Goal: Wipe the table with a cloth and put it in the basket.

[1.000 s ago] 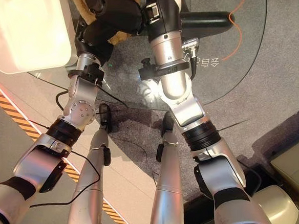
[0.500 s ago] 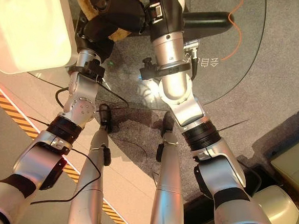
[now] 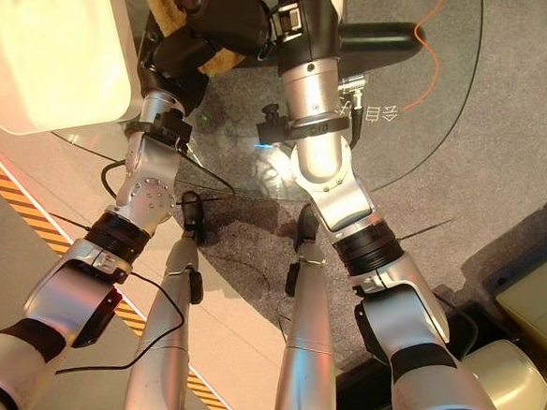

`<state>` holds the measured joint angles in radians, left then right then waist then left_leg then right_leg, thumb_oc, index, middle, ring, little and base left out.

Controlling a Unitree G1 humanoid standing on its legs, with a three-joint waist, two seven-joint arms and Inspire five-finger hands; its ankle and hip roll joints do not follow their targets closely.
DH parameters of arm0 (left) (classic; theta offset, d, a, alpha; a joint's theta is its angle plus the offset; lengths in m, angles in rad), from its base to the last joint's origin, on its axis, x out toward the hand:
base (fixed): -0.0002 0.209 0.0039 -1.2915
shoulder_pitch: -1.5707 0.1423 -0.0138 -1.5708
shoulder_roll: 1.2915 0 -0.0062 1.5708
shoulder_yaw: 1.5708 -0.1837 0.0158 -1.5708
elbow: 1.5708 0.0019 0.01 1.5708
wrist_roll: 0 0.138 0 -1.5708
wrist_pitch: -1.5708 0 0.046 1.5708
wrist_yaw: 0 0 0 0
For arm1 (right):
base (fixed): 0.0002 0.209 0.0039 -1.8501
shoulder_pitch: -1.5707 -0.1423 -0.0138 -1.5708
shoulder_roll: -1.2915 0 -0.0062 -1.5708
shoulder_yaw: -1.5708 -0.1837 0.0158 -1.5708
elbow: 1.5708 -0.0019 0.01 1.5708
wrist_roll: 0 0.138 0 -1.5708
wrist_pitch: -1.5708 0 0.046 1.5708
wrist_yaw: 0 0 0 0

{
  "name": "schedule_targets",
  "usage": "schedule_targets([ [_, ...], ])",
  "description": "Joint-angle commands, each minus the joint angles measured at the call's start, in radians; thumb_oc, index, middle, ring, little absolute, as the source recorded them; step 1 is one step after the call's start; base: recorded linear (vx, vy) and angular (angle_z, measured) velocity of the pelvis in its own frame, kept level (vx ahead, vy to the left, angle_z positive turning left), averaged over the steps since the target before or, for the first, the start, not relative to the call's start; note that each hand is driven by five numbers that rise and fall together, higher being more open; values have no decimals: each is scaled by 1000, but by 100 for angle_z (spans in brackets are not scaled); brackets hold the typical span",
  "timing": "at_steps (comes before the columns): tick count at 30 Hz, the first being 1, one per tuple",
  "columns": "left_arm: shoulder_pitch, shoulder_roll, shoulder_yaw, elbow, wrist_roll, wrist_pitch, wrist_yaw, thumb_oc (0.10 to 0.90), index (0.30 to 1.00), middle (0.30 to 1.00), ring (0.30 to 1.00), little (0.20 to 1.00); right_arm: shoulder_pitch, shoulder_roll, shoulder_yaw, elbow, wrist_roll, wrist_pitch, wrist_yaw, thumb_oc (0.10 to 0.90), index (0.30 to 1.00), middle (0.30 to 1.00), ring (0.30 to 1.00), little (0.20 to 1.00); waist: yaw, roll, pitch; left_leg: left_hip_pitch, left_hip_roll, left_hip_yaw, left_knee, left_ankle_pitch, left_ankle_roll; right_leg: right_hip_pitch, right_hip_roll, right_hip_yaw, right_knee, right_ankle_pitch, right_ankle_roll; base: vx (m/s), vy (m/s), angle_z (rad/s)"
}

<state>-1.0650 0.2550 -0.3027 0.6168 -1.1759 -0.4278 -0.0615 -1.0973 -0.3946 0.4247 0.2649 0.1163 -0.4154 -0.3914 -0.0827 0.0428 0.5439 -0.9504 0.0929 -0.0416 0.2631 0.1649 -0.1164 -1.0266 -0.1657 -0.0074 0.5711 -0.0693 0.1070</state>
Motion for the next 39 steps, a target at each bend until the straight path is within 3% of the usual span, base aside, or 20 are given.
schedule_targets([
  [1,-151,21,10,-23,-10,-100,-81,100,300,300,300,200,-161,46,-63,-89,-6,-180,-43,800,900,900,900,900,12,-26,-24,53,-108,48,66,-145,75,106,129,-45,-194,54,-54,0,0,0],
  [13,-157,40,18,-8,-18,-102,-89,100,300,300,300,200,-155,14,-95,-99,17,-182,-61,800,900,900,900,900,7,-32,-24,51,-104,51,64,-148,72,107,131,-43,-198,55,-52,0,0,0],
  [16,-142,73,35,-36,-15,-80,-75,100,300,300,300,200,-134,-35,-136,-193,86,-127,-27,800,900,900,900,900,-1,-45,-24,49,-97,53,71,-154,72,107,139,-40,-190,49,-51,0,0,0],
  [22,-98,88,59,-86,20,-81,-44,100,300,300,300,200,-93,-55,-194,-368,115,-13,-9,800,900,900,900,900,-20,-62,-24,51,-86,58,70,-157,74,107,156,-29,-177,43,-56,2,5,0],
  [32,-99,82,78,-89,42,-72,-28,100,300,300,300,200,-80,-60,-227,-402,105,25,-16,800,900,900,900,900,-27,-68,-24,50,-80,62,74,-161,75,105,155,-26,-174,39,-59,0,0,0],
  [39,-125,81,75,-71,34,-73,-32,100,300,300,300,200,-84,-65,-231,-378,70,79,-91,800,900,900,900,900,-33,-66,-24,50,-77,66,79,-161,71,108,150,-20,-179,40,-61,0,0,0],
])
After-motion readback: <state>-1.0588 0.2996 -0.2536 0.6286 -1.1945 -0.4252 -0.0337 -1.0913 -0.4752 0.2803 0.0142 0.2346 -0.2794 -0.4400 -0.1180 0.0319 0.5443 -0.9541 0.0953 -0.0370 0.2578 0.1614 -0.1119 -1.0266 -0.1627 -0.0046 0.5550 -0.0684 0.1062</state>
